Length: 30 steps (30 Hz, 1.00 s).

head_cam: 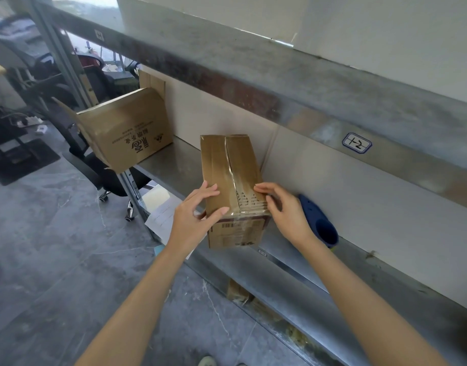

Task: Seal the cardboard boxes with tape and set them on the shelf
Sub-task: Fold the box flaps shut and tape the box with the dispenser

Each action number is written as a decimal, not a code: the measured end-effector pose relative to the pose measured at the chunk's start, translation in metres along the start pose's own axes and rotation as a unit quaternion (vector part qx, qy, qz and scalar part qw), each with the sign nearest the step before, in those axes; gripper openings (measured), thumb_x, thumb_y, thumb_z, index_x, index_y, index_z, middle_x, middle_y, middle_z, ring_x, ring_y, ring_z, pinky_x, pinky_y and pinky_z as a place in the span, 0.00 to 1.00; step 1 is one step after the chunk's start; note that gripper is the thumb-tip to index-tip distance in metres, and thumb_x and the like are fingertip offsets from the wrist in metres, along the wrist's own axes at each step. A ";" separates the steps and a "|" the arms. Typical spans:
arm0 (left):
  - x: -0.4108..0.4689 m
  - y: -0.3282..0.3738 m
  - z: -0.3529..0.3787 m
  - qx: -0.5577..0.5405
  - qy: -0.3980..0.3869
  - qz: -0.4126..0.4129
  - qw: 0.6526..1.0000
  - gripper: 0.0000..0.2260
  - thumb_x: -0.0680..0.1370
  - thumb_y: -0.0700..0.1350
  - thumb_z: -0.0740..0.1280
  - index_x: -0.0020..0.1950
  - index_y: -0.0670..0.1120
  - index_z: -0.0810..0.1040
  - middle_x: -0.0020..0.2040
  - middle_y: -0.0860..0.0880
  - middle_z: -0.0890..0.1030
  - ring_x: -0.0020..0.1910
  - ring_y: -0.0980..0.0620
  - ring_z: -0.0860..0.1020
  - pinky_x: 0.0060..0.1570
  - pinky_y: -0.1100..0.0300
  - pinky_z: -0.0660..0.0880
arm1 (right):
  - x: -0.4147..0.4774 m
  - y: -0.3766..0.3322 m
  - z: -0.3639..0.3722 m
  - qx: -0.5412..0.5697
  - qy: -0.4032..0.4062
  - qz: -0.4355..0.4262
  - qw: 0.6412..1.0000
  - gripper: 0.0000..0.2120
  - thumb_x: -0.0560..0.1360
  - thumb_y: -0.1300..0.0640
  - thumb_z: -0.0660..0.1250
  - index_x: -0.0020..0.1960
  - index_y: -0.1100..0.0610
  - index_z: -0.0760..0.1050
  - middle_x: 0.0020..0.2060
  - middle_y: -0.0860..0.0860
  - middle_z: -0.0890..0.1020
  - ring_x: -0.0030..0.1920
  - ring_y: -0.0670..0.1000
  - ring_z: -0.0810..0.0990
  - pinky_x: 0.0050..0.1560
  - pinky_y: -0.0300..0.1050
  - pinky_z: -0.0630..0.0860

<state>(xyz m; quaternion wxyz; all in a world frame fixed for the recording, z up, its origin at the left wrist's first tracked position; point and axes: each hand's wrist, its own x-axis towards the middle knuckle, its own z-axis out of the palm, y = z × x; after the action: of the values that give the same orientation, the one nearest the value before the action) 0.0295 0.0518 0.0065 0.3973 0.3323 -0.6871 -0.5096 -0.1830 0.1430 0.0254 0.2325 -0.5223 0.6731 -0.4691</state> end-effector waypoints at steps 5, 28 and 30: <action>-0.001 -0.001 0.003 0.008 0.021 -0.006 1.000 0.17 0.72 0.48 0.76 0.60 0.50 0.81 0.66 0.54 0.78 0.73 0.63 0.66 0.56 0.49 0.81 | -0.003 -0.003 0.000 -0.014 -0.017 -0.007 1.000 0.16 0.76 0.54 0.71 0.63 0.51 0.76 0.59 0.41 0.80 0.63 0.40 0.75 0.65 0.42 0.72; 0.001 -0.004 -0.006 0.117 -0.053 0.022 0.992 0.29 0.68 0.45 0.80 0.66 0.54 0.75 0.70 0.60 0.72 0.76 0.64 0.59 0.63 0.55 0.77 | -0.004 0.000 -0.005 -0.151 -0.051 -0.074 0.984 0.28 0.69 0.49 0.77 0.66 0.46 0.72 0.59 0.40 0.74 0.65 0.44 0.69 0.62 0.51 0.73; 0.005 -0.004 -0.010 0.103 -0.066 0.019 0.992 0.29 0.67 0.40 0.80 0.65 0.55 0.76 0.68 0.64 0.72 0.75 0.66 0.60 0.60 0.54 0.79 | -0.003 0.002 -0.004 -0.141 -0.048 -0.075 0.986 0.27 0.69 0.51 0.77 0.66 0.46 0.73 0.60 0.40 0.74 0.67 0.45 0.68 0.64 0.53 0.72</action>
<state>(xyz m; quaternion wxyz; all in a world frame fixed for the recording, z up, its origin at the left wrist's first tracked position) 0.0369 0.0423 0.0053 0.3241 0.3239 -0.7670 -0.4491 -0.1861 0.1477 0.0245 0.1528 -0.6209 0.6795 -0.3597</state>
